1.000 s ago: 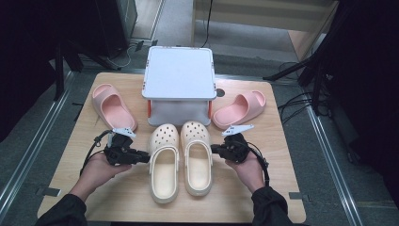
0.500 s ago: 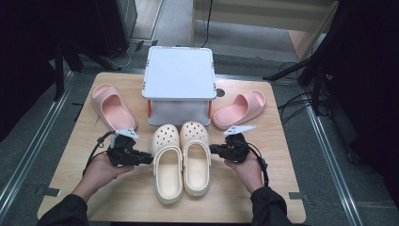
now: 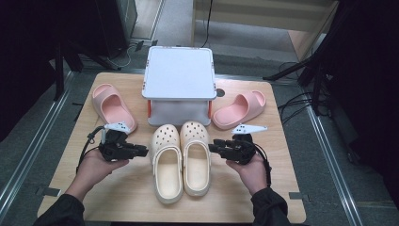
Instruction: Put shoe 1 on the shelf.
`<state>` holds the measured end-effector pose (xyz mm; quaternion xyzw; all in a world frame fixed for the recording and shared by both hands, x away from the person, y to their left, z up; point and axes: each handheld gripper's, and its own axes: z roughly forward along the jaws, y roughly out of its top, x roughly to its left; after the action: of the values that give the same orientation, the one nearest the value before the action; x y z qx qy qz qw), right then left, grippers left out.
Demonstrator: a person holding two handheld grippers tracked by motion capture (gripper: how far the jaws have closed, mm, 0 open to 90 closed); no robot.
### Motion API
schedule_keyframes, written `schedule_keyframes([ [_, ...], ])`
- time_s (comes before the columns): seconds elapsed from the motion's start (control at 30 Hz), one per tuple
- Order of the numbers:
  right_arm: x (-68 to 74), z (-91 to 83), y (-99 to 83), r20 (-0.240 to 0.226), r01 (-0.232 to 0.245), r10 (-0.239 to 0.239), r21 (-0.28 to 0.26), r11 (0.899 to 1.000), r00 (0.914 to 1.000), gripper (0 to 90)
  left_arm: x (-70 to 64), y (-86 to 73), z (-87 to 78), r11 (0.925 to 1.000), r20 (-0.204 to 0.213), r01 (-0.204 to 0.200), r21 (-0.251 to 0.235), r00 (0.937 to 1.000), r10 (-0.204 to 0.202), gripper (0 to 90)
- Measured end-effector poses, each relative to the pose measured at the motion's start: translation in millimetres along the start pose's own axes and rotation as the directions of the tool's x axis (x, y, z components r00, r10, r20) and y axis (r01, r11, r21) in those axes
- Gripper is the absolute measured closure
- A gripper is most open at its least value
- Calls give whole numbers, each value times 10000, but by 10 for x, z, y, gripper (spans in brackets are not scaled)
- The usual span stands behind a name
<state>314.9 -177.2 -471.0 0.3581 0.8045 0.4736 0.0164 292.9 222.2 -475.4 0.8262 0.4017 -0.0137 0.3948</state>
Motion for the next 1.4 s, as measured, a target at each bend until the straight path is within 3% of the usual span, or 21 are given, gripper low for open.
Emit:
schedule_keyframes([
  [0.13,105,-37,15,-153,-5,4,-84,10000,9999,605,14,62,-16,10000,11,29,-22,10000,-29,783],
  [0.33,248,-46,39,-280,373,-376,-131,9992,9989,594,3,222,-97,9994,-43,-110,-316,9999,109,813],
  [0.47,338,-55,30,51,451,-450,-135,9989,9990,567,15,383,-147,9977,-212,-352,-581,9992,340,822],
  [0.6,403,-43,8,55,566,-565,-83,9984,9984,558,39,527,-199,9968,-261,-329,-728,9992,311,846],
  [0.83,521,29,-46,-109,537,-534,303,9981,9985,545,84,799,-280,9974,-300,-151,-710,9995,130,884],
  [0.97,585,88,-66,-213,448,-439,452,9980,9988,531,108,971,-323,9973,-489,-267,-677,9985,234,887],
  [1.2,656,209,-87,-295,381,-363,640,9972,9989,489,224,1235,-391,9953,-445,-74,-966,9990,31,886],
  [1.4,711,306,-95,146,350,-364,866,9956,9992,436,278,1401,-369,9968,-618,-98,-788,9981,49,886],
])
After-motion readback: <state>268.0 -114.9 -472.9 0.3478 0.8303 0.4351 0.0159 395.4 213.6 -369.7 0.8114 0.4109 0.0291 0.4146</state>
